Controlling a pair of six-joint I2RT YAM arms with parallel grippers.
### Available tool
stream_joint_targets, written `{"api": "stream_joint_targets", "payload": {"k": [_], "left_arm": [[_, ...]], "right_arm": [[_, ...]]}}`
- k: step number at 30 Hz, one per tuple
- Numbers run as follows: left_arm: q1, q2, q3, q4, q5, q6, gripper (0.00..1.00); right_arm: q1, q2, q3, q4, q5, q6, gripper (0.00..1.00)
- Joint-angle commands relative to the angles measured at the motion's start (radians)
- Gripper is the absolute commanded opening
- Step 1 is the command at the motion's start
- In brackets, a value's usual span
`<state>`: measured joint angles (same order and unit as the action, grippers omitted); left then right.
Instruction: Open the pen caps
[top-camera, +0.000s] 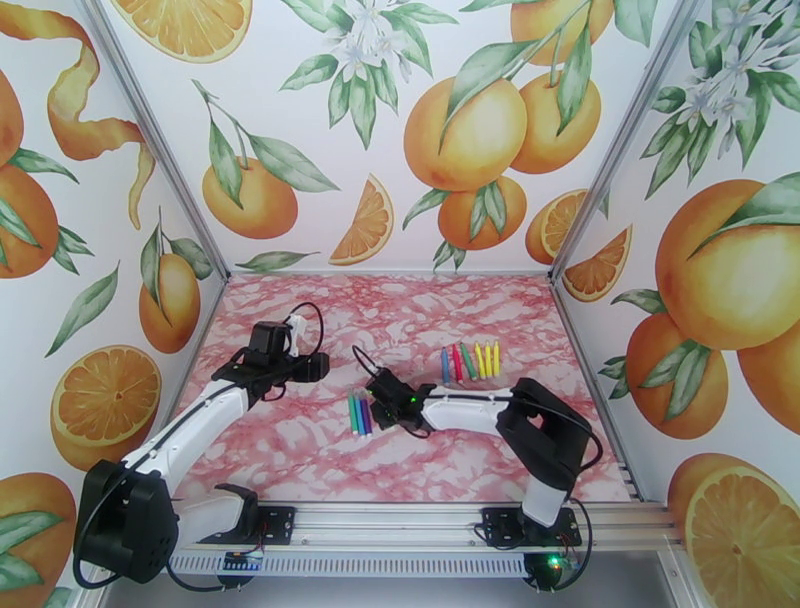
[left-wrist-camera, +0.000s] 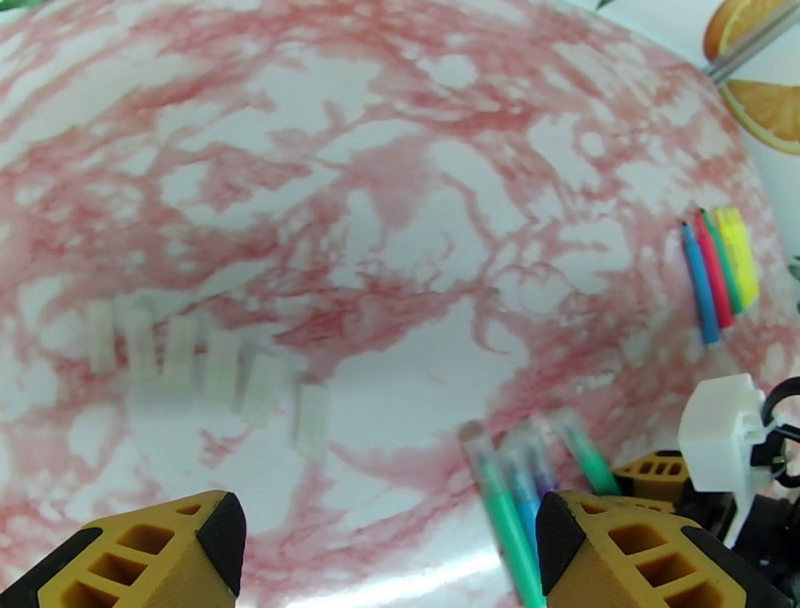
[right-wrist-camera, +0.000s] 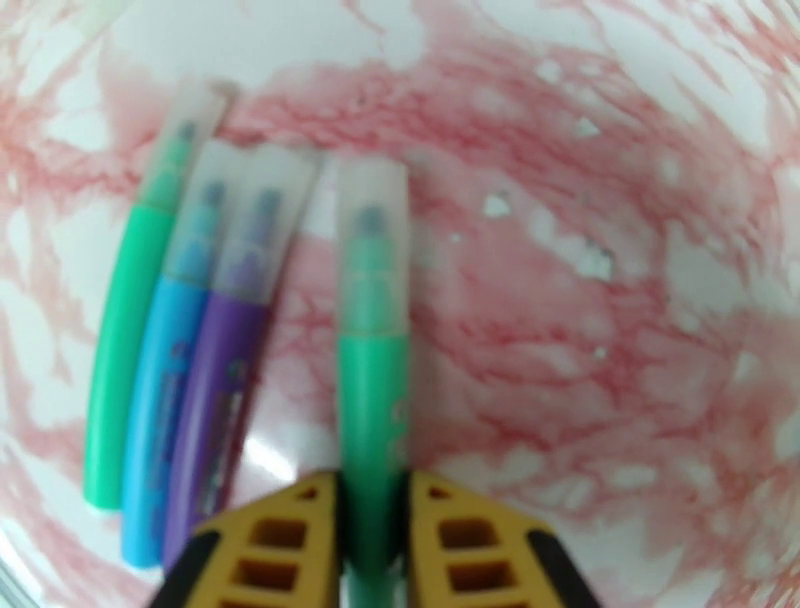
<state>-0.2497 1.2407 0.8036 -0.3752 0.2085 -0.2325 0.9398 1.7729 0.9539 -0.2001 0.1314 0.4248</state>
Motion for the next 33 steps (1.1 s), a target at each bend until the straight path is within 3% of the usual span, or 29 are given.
{"api": "stream_joint_targets", "payload": {"k": [1,15,33], "left_arm": [[0.0,0.008,-0.013,0.075,0.114,-0.011,0.8],[-0.032,0.051,0.006,0.194,0.346,-0.1,0.78],[-0.126,0.165,0.077,0.248,0.419,-0.146,0.68]], "right_arm": [[-0.014,-0.069,-0.028,0.106,0.03,-0.013,0.19],[-0.038,-0.189,-0.113,0.319,-0.045,-0.015,0.19],[-0.038,-0.244,-0.138,0.416,-0.156,-0.018,0.2]]}}
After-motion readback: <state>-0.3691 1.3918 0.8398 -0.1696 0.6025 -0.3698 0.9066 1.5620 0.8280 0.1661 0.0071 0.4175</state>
